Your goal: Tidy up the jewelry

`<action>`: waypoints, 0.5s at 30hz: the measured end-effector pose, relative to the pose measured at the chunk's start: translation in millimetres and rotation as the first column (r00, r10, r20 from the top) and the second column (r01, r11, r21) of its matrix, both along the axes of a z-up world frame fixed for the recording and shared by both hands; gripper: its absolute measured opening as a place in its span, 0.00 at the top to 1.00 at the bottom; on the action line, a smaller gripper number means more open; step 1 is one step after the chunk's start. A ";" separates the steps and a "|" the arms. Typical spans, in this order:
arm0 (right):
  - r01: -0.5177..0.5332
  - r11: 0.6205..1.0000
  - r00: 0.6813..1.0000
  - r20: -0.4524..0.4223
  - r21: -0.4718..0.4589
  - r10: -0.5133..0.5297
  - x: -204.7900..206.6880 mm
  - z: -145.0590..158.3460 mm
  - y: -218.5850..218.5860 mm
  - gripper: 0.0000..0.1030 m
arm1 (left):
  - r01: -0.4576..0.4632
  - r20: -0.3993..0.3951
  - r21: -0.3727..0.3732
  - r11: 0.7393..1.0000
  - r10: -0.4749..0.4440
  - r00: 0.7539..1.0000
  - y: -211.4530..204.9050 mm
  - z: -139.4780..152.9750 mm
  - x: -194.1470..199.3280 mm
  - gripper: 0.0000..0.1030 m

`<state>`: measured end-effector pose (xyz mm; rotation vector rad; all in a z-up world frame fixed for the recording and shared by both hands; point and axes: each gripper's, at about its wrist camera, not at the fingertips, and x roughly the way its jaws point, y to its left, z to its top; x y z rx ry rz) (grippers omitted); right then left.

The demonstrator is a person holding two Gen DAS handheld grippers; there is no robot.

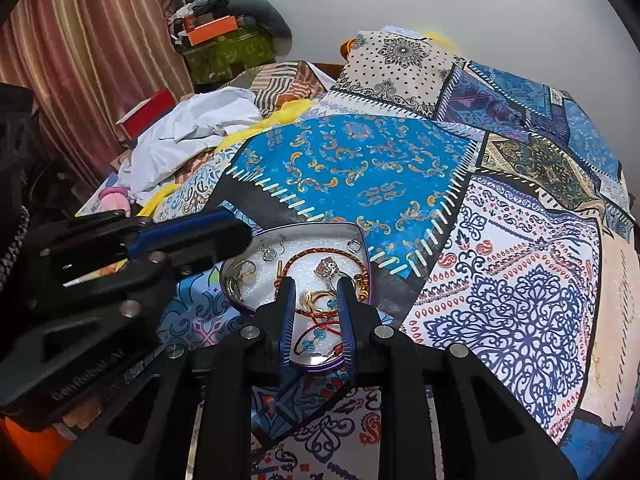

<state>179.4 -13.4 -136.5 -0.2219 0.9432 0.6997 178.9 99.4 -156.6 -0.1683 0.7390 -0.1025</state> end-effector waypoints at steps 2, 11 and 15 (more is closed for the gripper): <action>0.007 1.000 1.000 0.013 0.007 -0.007 -1.6 6.5 -2.5 0.82 | -0.016 0.009 0.000 1.000 0.016 1.000 2.4 7.3 -5.1 0.91; 0.054 0.995 0.986 0.155 0.087 -0.067 -25.5 65.6 -27.9 0.81 | -0.061 0.133 0.013 0.998 0.058 0.989 0.3 64.7 -38.3 0.91; 0.069 0.986 0.964 0.243 0.149 -0.104 -42.5 101.8 -42.6 0.81 | -0.080 0.233 0.033 0.996 0.070 0.970 -8.8 102.6 -63.9 0.91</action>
